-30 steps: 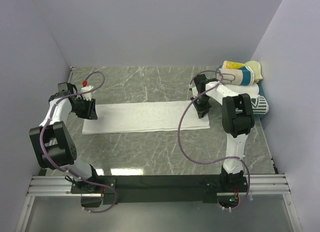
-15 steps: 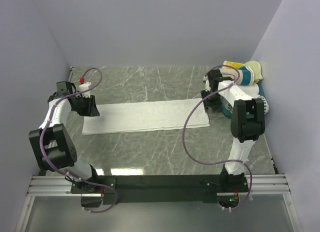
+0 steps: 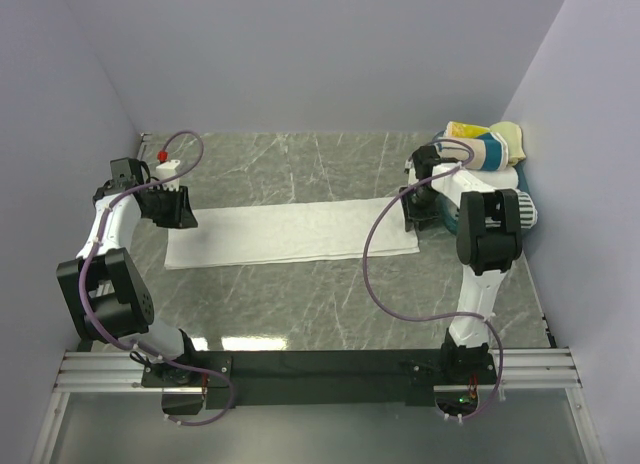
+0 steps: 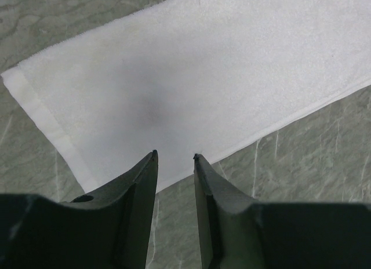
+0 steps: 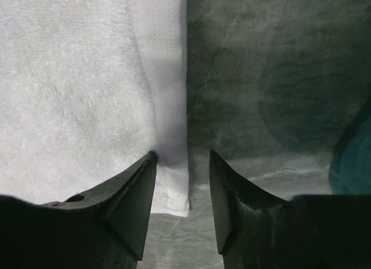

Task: Roll the towels
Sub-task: Fold the towel

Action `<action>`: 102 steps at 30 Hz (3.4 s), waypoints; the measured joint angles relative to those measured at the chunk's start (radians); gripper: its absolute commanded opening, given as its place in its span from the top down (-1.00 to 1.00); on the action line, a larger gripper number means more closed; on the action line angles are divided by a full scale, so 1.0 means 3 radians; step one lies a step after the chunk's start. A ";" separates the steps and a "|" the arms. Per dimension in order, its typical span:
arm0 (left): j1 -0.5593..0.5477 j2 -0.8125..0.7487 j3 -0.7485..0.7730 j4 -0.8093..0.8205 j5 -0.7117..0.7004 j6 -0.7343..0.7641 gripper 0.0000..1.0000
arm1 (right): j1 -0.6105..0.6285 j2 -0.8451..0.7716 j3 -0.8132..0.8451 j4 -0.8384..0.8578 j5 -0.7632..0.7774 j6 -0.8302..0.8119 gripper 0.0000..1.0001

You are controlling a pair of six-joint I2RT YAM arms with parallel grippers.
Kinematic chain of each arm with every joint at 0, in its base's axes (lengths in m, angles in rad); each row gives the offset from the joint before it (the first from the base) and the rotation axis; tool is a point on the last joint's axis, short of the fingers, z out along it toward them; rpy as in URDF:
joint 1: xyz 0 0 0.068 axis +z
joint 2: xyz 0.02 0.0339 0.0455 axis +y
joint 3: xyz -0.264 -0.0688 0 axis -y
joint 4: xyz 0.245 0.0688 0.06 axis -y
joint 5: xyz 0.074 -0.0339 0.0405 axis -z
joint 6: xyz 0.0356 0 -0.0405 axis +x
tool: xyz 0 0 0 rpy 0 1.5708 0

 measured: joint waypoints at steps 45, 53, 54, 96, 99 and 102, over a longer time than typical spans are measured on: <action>0.0014 -0.0050 0.0360 0.0004 0.0242 -0.0156 -0.99 | 0.0549 -0.0172 0.0685 -0.0596 -0.0554 -0.0102 1.00; 0.0067 -0.0062 0.0637 0.0003 0.0201 -0.0348 -0.99 | 0.0772 -0.0036 0.0839 -0.0580 -0.0938 0.0051 1.00; 0.0088 -0.0075 0.0642 0.0003 0.0197 -0.0367 -0.99 | 0.0785 -0.0006 0.0843 -0.0576 -0.0988 0.0075 1.00; 0.0334 -0.0217 0.0609 -0.0080 0.0086 -0.0360 -0.99 | 0.1442 0.0848 0.1666 -0.0388 -0.1364 0.0395 1.00; 0.0336 -0.0217 0.0594 -0.0093 0.0088 -0.0347 -0.99 | 0.1466 0.0851 0.1665 -0.0387 -0.1375 0.0395 1.00; 0.0336 -0.0217 0.0594 -0.0094 0.0089 -0.0347 -0.99 | 0.1485 0.0851 0.1663 -0.0387 -0.1391 0.0395 1.00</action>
